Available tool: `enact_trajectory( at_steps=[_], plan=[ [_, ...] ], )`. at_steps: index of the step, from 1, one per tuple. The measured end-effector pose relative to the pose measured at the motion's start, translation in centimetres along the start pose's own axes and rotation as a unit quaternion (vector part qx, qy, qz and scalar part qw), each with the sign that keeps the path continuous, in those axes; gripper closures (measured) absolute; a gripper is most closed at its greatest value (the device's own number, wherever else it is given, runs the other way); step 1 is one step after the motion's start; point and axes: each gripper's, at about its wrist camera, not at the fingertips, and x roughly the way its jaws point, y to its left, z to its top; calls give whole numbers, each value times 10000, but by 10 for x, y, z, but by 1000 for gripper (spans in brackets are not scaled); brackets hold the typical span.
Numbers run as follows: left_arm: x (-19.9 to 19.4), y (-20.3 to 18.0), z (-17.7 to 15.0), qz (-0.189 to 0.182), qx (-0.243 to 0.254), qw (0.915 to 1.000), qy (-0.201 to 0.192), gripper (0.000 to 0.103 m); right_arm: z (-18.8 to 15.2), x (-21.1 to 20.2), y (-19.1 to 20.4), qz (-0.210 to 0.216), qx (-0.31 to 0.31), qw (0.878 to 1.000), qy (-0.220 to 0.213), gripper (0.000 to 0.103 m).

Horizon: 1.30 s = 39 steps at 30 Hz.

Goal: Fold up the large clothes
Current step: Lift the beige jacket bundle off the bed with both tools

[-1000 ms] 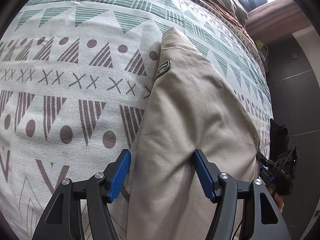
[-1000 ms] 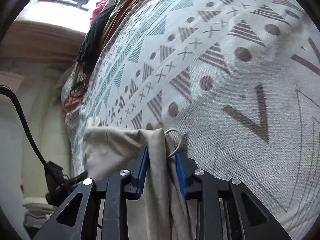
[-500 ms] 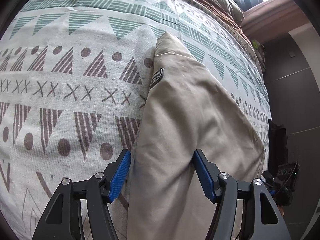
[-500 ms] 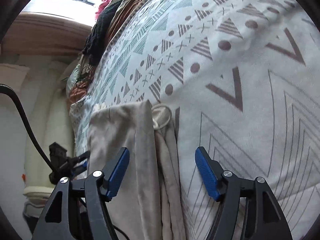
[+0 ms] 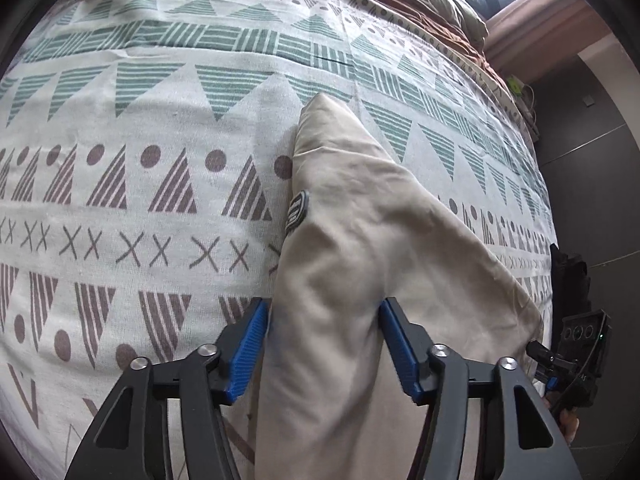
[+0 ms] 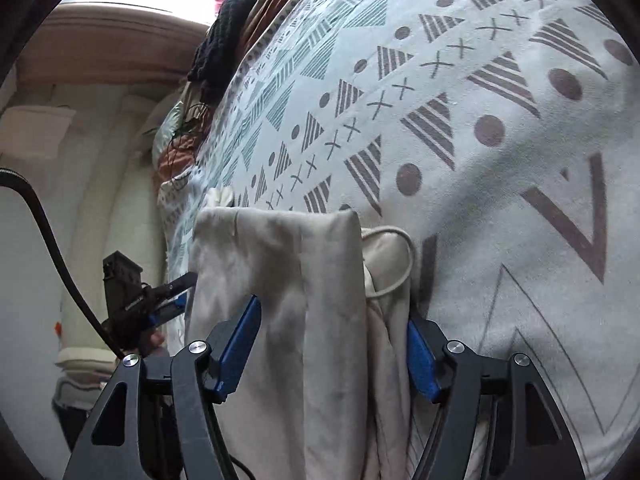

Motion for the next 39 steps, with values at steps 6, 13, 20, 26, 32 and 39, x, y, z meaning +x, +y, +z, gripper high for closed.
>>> enact_trajectory(
  at_steps=[6, 13, 20, 26, 32, 39],
  plan=[
    [2, -7, 1, 194, 35, 9998, -41, 66, 2, 6, 9, -283, -148, 9995, -47, 44],
    [-26, -26, -5, 295, 246, 9986, -358, 79, -9, -10, 32, -542, -372, 9974, -303, 78],
    [-74, -44, -19, 69, 456, 9960, -772, 85, -30, -39, 75, -684, -717, 9925, -717, 84],
    [-118, -60, -37, -162, 632, 9914, -1132, 88, -51, -70, 108, -566, -992, 9881, -1029, 85],
    [-161, -79, -60, -300, 791, 9856, -1467, 89, -79, -103, 135, -353, -1129, 9848, -1270, 86],
    [-212, -105, -83, -573, 953, 9762, -1863, 89, -112, -150, 177, -299, -1529, 9735, -1671, 86]
  ],
)
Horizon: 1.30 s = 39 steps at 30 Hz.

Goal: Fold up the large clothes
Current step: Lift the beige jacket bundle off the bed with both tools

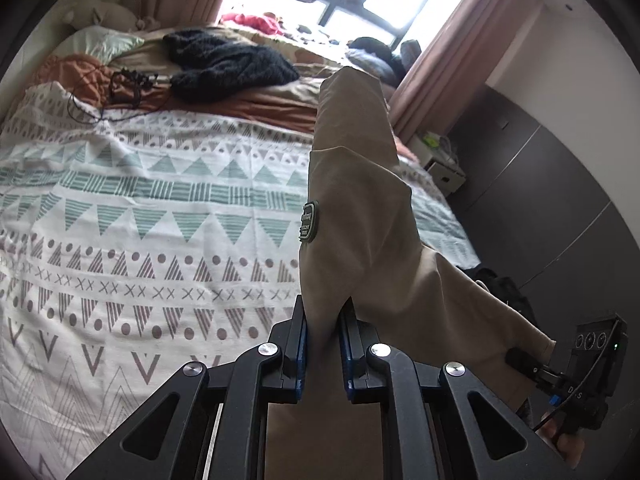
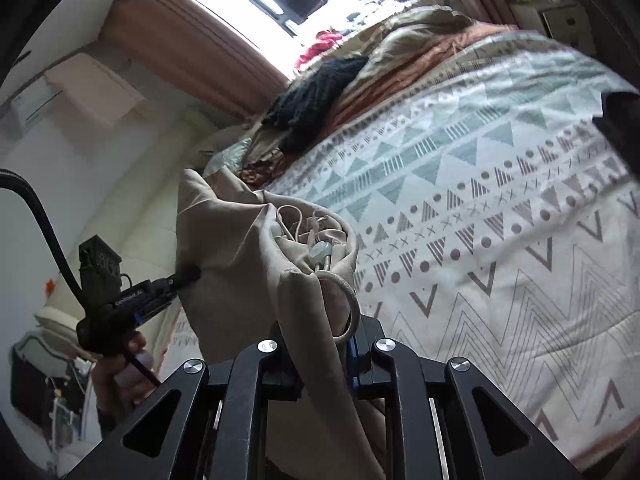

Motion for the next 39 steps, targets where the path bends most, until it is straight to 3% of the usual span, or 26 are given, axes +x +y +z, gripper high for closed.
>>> enact_trajectory(
  at_steps=[9, 15, 20, 29, 39],
  plan=[
    [-39, -44, 9, -424, 251, 9979, -416, 89, 17, -69, 35, -163, -482, 9957, -780, 86],
    [-38, -80, 21, -734, 490, 9941, -630, 90, 31, -107, 41, -400, -685, 9894, -1213, 87],
    [-24, -130, 31, -1115, 836, 9890, -503, 90, 41, -143, 34, -770, -690, 9831, -1510, 88],
    [10, -233, 33, -2066, 1387, 9684, -178, 90, 46, -229, 14, -1683, -655, 9615, -2069, 88],
    [51, -332, 15, -2680, 1824, 9458, 184, 91, 49, -318, -19, -2480, -858, 9334, -2446, 89]
  ],
)
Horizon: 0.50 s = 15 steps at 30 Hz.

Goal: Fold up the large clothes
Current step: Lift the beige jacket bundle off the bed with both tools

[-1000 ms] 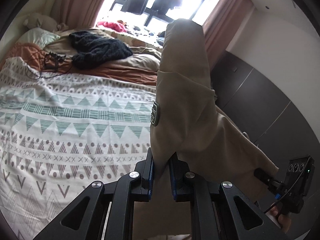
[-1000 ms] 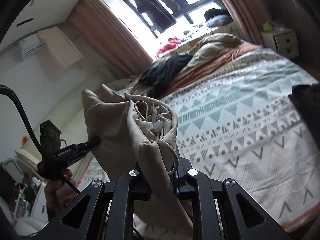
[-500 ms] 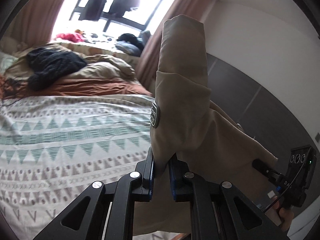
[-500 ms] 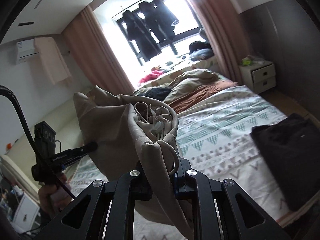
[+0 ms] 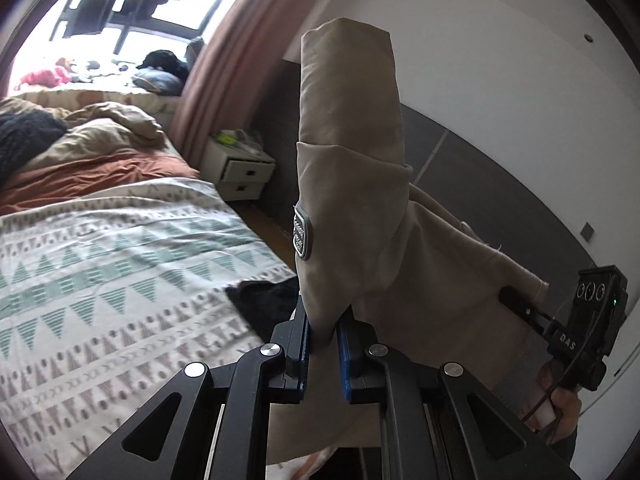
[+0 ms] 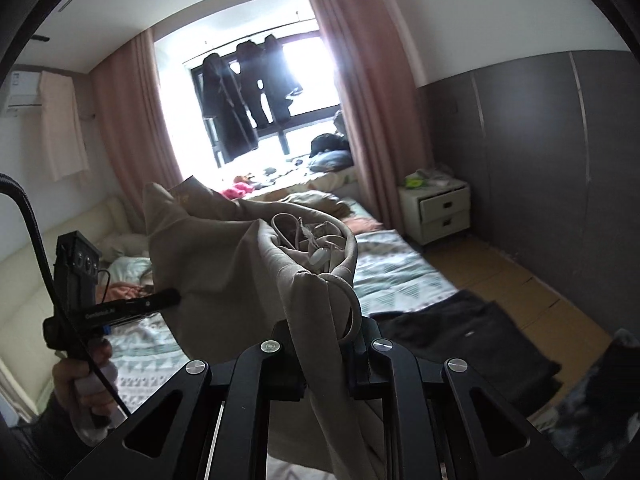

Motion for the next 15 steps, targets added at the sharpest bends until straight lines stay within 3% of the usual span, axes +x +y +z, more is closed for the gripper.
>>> enact_trajectory(
  at_steps=[7, 15],
  plan=[
    [44, -43, 5, -553, 257, 9974, 379, 91, 22, -35, -29, -744, -4, 9970, -218, 89],
    [79, -74, 12, -1250, 284, 9886, 795, 91, 42, -64, -46, -1407, -147, 9894, -315, 89]
  ],
)
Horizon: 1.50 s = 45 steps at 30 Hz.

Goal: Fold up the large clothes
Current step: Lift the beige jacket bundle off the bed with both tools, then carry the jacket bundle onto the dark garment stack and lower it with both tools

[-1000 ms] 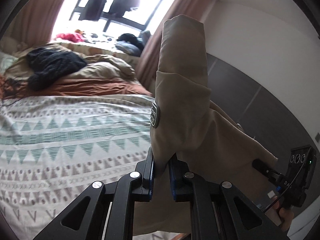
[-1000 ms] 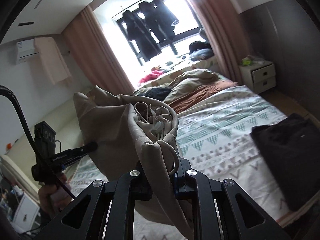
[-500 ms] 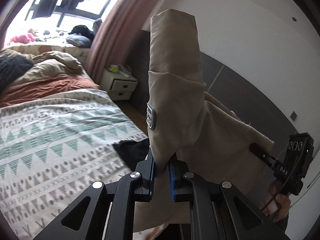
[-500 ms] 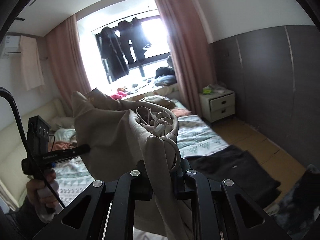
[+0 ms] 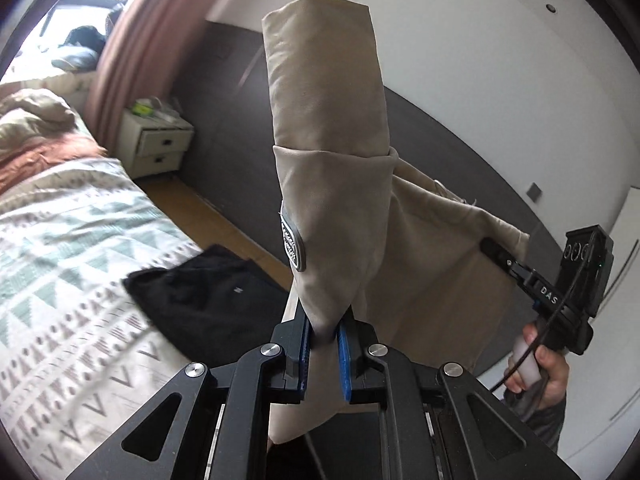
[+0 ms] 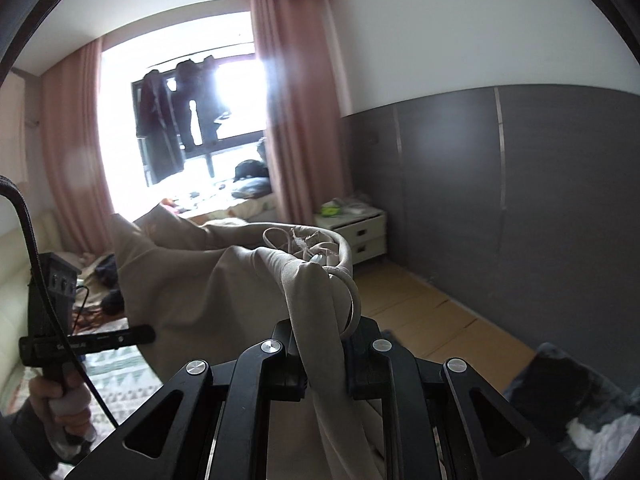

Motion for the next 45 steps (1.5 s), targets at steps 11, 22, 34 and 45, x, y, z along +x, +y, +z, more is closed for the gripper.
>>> enact_trajectory(
  at_steps=[11, 22, 34, 45],
  plan=[
    [66, 33, 10, 87, -399, 9984, 394, 91, 22, 69, -25, -316, -77, 9988, 377, 90],
    [122, 141, 27, 590, -1071, 9905, 632, 91, 32, 230, -7, -226, -378, 9929, 1107, 90],
    [175, 246, 6, 1042, -1762, 9744, 925, 94, -32, 379, -10, -254, -366, 9787, 2005, 91],
    [181, 266, -10, 1181, -1862, 9713, 894, 31, -41, 373, -61, -1288, 203, 9675, 2165, 31]
  ],
)
